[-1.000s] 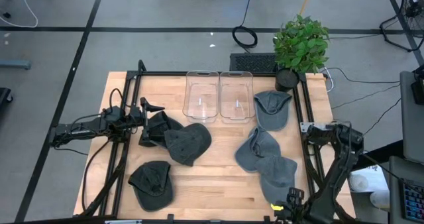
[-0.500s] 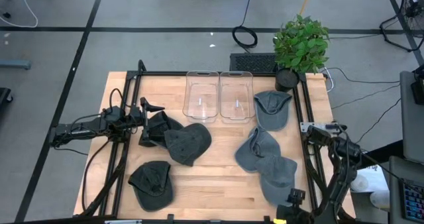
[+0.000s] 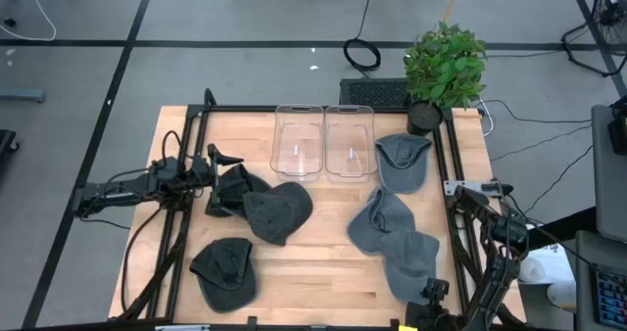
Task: Pick & Place hat
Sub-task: Put the bottom gray cap into the left transparent bin
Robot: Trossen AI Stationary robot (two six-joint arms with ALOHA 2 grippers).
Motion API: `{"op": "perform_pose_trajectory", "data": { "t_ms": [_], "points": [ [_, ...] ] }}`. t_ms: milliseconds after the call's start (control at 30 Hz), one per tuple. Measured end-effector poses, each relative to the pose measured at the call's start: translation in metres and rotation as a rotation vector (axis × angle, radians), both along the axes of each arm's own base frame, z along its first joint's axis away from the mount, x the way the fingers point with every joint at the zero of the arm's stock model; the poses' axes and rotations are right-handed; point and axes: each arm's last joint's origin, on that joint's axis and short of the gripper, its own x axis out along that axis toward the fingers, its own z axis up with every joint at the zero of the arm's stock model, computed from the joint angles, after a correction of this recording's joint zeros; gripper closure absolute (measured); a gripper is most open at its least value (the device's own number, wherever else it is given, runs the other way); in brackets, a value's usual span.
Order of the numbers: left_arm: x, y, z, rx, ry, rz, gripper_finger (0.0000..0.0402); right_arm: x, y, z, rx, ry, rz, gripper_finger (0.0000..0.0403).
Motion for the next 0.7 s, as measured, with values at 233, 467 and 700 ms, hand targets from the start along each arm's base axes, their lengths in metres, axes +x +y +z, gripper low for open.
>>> {"op": "perform_pose_trajectory", "data": {
  "t_ms": [233, 467, 700],
  "points": [
    [0.000, 0.000, 0.000, 0.000, 0.000, 0.000, 0.0096, 0.003, 0.006, -0.006, -0.097, -0.011, 0.017, 0.0136],
    [0.000, 0.000, 0.000, 0.000, 0.000, 0.000, 0.0096, 0.001, 0.004, -0.016, -0.182, -0.015, 0.014, 0.0136],
    [0.000, 0.000, 0.000, 0.000, 0.000, 0.000, 0.0096, -0.003, 0.003, -0.030, -0.304, -0.036, 0.052, 0.0146]
  ]
}}
